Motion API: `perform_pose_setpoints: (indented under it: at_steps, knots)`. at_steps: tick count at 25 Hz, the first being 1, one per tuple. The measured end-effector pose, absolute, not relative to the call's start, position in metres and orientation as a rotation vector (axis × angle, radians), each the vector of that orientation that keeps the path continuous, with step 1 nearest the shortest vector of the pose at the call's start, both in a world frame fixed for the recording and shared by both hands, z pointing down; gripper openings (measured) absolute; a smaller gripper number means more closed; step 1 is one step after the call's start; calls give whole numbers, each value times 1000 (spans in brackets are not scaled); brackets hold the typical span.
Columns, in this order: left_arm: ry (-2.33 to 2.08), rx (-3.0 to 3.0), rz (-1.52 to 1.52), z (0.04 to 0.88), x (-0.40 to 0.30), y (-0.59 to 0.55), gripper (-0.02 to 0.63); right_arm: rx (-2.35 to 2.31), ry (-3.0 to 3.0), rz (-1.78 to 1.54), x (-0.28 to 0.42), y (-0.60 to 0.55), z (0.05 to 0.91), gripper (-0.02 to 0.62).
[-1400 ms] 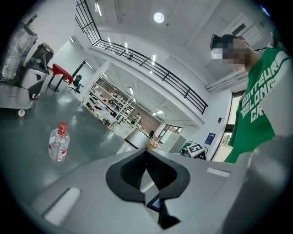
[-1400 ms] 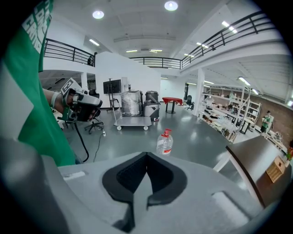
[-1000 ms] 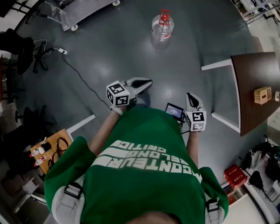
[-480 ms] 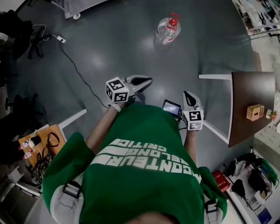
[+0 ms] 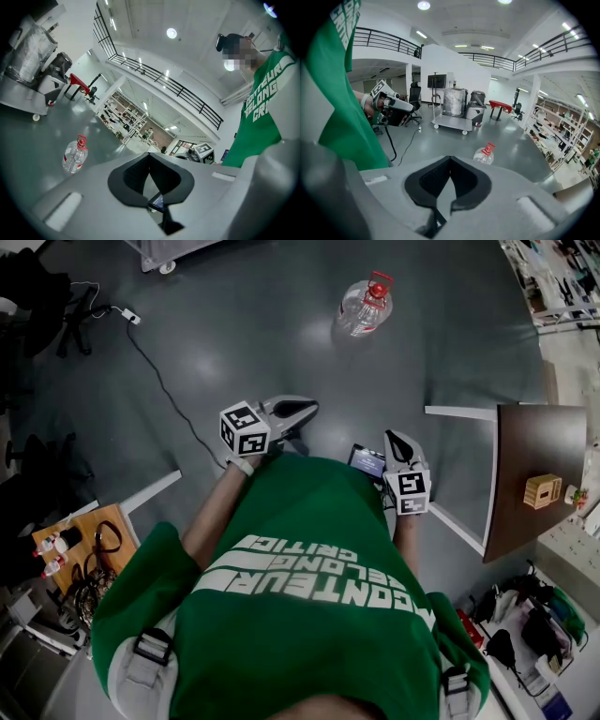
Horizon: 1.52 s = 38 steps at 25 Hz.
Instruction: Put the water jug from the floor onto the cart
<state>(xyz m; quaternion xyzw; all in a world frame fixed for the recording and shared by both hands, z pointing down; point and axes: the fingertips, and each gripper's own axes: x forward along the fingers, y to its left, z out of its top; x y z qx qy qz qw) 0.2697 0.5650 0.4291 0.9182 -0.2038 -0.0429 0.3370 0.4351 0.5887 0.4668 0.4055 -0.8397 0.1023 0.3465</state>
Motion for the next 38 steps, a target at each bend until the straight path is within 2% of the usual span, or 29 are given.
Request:
perform_pose_setpoints:
  at_steps: [8,15,30,38]
  knots:
    - [-580,2382,-159,430,260,558,5,946,-2203,223,411,573,465,-6]
    - [-601,2395,-152,437,253,557,5,1076,-2289,415,421,561,468,-6]
    - [-661,2366,-169,443,230,565,5,982,-2278,397,401,584,475,-6]
    - [-633,2361,-166,446,240,578,6,983,-2257,396,407,593,479,-6]
